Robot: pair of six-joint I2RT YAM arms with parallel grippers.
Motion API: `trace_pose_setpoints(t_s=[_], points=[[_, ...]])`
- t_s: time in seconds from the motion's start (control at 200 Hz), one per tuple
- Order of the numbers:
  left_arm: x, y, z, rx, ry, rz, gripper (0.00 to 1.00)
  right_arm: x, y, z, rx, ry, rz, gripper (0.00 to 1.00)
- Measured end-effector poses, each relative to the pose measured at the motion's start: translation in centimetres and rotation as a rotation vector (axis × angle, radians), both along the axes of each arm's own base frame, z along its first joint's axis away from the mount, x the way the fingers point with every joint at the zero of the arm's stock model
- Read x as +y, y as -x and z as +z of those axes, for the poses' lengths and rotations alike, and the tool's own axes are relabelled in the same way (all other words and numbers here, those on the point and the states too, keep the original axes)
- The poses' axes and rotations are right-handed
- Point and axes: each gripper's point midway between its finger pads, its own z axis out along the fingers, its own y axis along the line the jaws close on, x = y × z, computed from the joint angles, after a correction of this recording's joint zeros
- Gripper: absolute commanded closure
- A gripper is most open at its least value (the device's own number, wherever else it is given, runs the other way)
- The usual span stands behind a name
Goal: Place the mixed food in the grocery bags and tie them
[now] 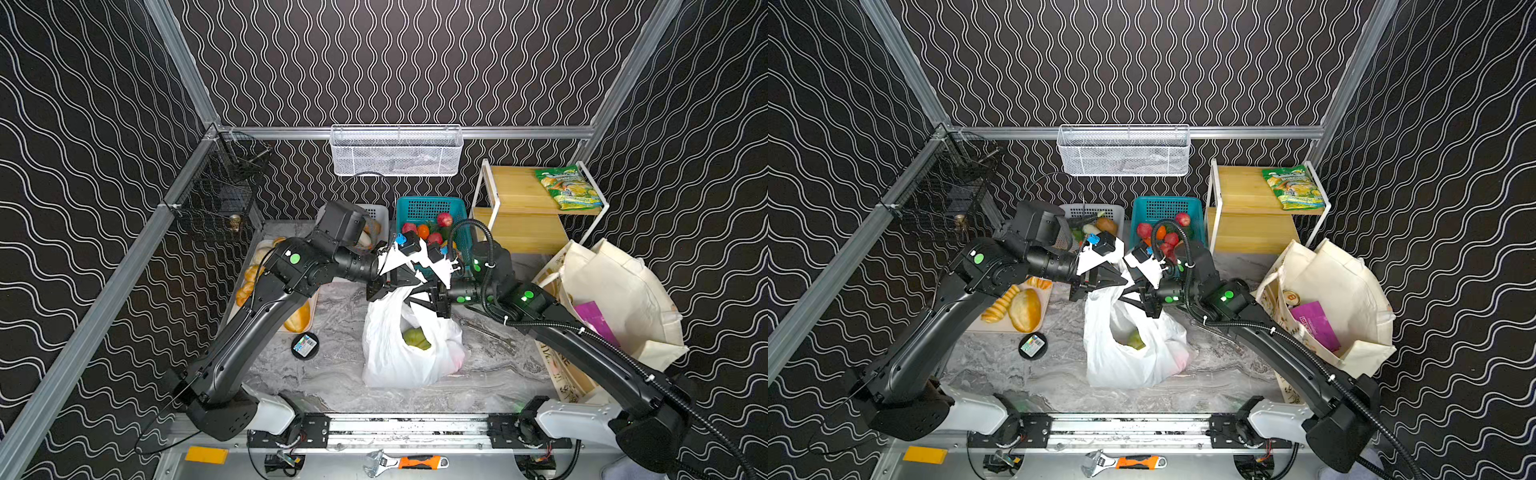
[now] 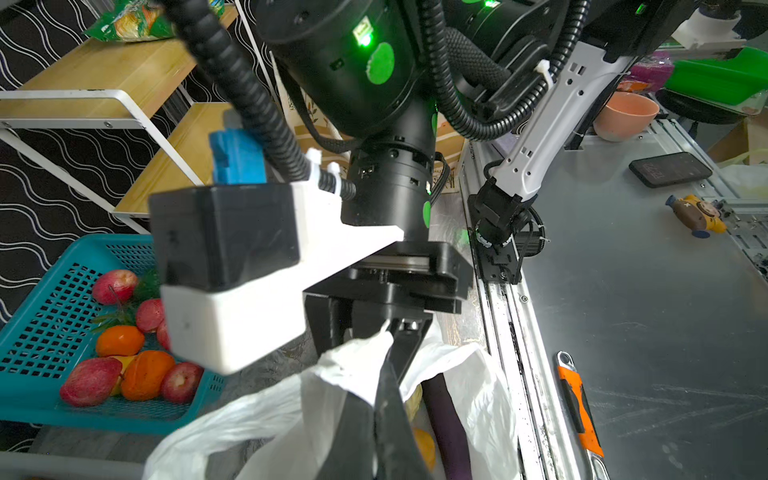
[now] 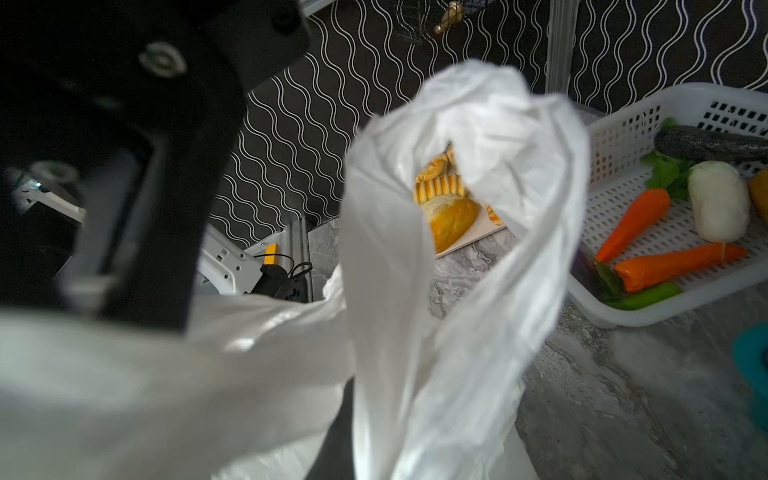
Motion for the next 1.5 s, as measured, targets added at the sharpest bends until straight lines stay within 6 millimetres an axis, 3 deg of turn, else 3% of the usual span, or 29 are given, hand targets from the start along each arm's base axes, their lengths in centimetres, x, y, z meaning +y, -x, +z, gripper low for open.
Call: trace_pose_setpoints(t_s=[0.115,0.405,0.666,0.916,1.146,1.416,1.501], points=[[-0.7,-0.3,-0.2,0.009,0.021,-0.009,1.0,-0.5,0.1,0.1,-0.033,-0.02,-0.002,0.73],[-2.7,-0.4,-0.8,0.039,0.032,-0.05,1.0,-1.9,0.0,0.0,-0.056,-0.048,-0.009,0.37],[-3.0,0.0,-1.0,0.043,0.029,-0.063,1.0,-2.4,1.1,0.6,-0.068,-0.102,0.05,0.22],[-3.5,0.2,-1.4,0.052,0.024,-0.079,1.0,-1.9,1.2,-0.3,-0.002,-0.11,0.097,0.17],[-4.2,0.5,-1.6,0.06,0.019,-0.098,1.0,-1.6,1.5,0.2,0.027,-0.143,0.128,0.14],[-4.7,1.1,-1.7,0.064,0.021,-0.121,1.0,-1.6,1.3,0.2,0.027,-0.165,0.118,0.21],[-4.8,1.4,-1.5,0.07,0.033,-0.14,1.0,-1.6,1.2,0.2,0.031,-0.179,0.114,0.31]])
